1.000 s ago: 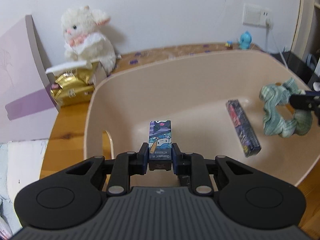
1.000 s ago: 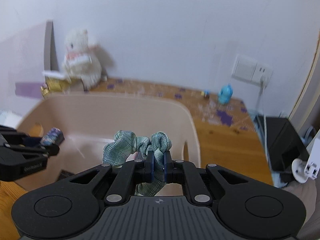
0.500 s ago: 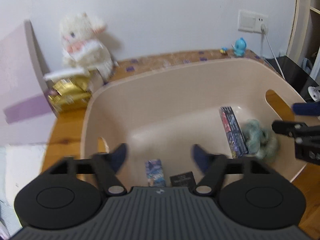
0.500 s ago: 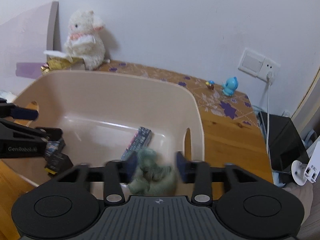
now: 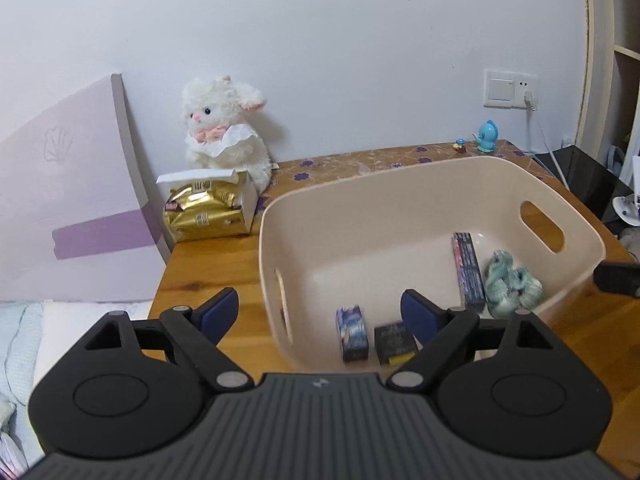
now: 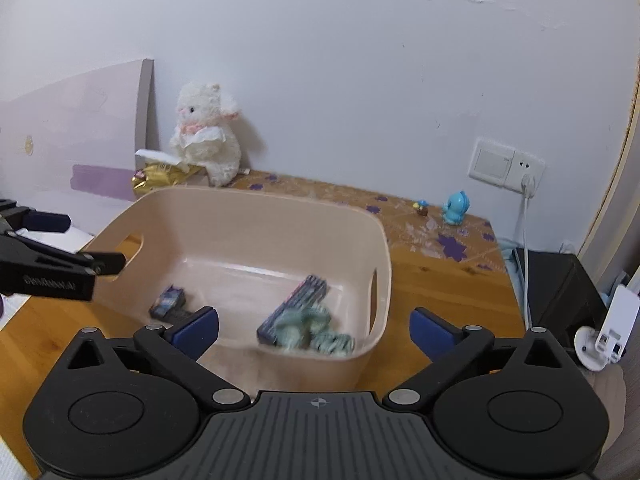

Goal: Organize objects
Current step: 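Grasp the cartoon tissue pack with the left tool while the right tool grasps the blue-and-white box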

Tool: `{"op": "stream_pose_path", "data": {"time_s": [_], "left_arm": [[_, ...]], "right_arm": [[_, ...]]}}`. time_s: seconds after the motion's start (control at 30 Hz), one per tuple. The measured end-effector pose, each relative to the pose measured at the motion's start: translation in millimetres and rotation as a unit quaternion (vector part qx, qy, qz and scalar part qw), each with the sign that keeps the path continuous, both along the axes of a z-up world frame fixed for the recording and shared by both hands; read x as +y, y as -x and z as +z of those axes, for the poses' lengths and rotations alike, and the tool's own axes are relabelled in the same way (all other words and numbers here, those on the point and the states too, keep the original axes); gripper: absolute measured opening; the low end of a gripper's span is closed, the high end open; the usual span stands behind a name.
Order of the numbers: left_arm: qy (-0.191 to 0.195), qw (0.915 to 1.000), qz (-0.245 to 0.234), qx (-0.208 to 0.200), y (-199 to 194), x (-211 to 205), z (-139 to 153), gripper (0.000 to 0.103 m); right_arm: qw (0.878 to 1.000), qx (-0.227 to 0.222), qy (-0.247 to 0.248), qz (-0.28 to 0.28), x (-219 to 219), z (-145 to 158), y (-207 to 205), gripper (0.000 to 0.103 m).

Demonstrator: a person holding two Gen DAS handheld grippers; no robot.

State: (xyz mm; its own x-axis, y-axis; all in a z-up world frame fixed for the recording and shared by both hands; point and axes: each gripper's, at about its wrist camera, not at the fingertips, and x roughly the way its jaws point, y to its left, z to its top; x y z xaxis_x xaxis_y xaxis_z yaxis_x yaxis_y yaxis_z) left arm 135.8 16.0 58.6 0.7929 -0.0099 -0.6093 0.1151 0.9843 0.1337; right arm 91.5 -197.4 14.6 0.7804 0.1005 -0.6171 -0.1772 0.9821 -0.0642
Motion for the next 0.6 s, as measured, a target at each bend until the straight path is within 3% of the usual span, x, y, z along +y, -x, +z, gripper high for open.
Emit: {"op": "stream_pose_path", "data": {"time_s": [0.27,0.6], "left_arm": [[0.004,0.9995,0.004,0.032,29.3,13.2,-22.1,0.089],[0.032,0.9948,0.011,0.096,27.8,6.2,-74.0,0.089]], "right_arm": [[0.999,0.053,0.004,-0.001,2.7,-40.9,13.3,0.103],[0.995,0.098,-0.01,-0.013,-0.9,-84.8,9.6,0.103]]}}
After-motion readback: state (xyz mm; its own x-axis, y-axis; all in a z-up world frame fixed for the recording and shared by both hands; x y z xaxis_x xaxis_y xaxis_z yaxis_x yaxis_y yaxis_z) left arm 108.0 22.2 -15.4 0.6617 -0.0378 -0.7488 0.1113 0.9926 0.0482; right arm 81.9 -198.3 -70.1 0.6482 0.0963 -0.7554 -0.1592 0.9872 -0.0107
